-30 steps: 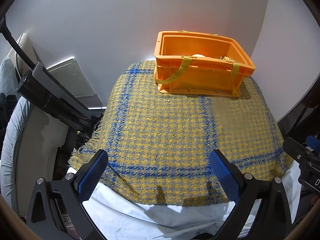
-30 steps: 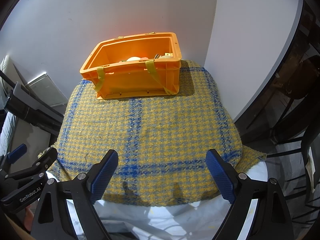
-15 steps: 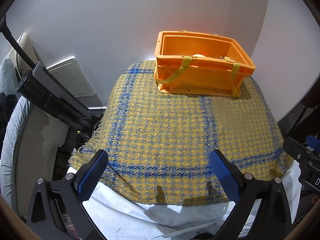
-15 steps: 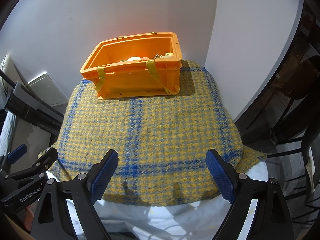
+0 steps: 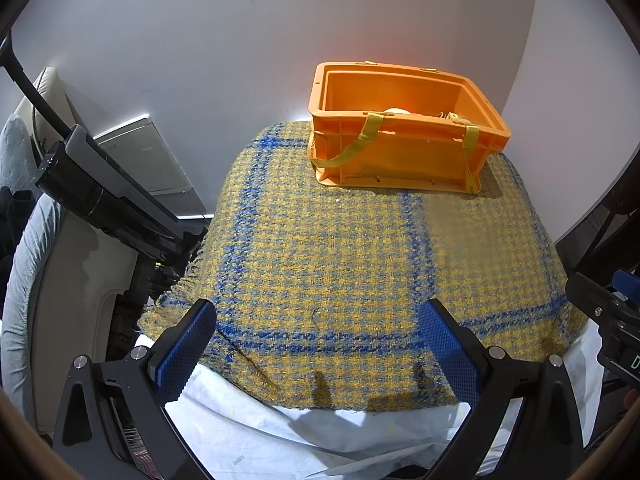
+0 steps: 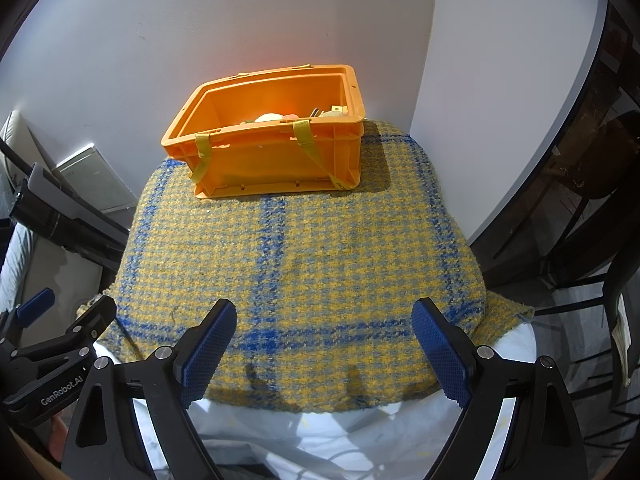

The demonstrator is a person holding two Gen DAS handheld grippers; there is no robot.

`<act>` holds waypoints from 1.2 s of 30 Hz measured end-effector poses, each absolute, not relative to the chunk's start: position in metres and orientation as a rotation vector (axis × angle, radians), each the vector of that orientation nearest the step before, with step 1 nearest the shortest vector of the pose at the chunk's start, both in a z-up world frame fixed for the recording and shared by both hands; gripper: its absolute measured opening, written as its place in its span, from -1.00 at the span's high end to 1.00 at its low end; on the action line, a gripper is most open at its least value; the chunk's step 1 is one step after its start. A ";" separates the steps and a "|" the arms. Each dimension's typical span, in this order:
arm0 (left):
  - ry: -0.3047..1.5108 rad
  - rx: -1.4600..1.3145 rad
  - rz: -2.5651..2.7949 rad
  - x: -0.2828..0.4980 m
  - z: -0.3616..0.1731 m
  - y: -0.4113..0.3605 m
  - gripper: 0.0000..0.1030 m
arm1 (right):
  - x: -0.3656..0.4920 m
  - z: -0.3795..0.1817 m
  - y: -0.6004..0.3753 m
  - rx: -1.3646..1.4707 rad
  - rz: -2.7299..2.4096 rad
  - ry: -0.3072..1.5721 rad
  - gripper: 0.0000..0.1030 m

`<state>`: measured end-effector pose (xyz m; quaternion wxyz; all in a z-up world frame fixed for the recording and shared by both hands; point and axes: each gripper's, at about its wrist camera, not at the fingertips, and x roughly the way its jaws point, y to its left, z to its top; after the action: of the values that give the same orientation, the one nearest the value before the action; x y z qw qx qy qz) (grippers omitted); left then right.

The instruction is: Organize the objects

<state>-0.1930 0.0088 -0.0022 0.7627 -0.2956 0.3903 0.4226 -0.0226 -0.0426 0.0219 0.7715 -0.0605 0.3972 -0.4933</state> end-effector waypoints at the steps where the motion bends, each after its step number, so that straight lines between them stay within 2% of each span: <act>1: 0.849 -0.643 0.920 -0.193 -0.002 0.009 -1.00 | -0.023 0.022 -0.043 -0.132 -1.069 0.861 -0.73; 36: 0.845 -0.642 0.887 -0.196 0.000 0.010 -1.00 | -0.021 0.026 -0.043 -0.155 -1.054 0.851 -0.73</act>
<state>-0.1964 0.0104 -0.0003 0.7702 -0.2961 0.3898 0.4089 -0.0214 -0.0429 0.0261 0.7764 -0.0714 0.3933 -0.4872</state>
